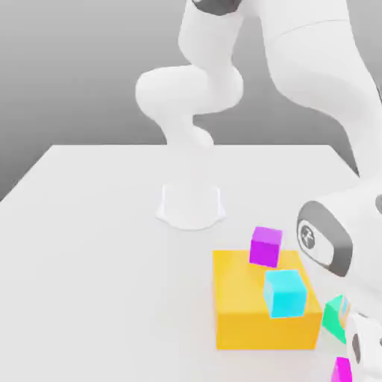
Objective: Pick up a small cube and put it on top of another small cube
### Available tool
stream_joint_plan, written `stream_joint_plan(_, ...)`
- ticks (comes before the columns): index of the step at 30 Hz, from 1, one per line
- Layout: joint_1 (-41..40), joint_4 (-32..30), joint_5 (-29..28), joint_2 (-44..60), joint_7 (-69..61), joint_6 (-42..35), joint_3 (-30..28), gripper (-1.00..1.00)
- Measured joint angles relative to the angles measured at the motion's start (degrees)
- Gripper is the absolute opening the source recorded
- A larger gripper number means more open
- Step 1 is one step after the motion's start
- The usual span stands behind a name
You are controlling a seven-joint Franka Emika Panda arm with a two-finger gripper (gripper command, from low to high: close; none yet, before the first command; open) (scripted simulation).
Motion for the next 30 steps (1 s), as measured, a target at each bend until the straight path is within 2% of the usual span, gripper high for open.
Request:
stream_joint_plan(5,-0.1,-1.8,0.2,-7.7,-0.3,-5.9,0.1,-1.0)
stream_joint_plan(14,-4.1,-12.7,4.5,-25.3,-12.0,-13.3,1.8,-1.0)
stream_joint_plan(21,-6.0,-21.7,2.1,-39.7,-17.6,-18.2,1.3,-1.0)
stream_joint_plan(23,-6.3,-23.9,1.0,-41.3,-18.3,-17.6,1.2,-1.0)
stream_joint_plan(26,-6.3,-25.9,0.5,-37.2,-18.4,-11.4,1.1,-1.0)
stream_joint_plan(27,-6.3,-26.4,0.4,-36.0,-18.3,-9.7,1.1,1.0)
stream_joint_plan(30,-6.3,-26.4,0.4,-36.0,-18.3,-9.7,1.1,1.0)
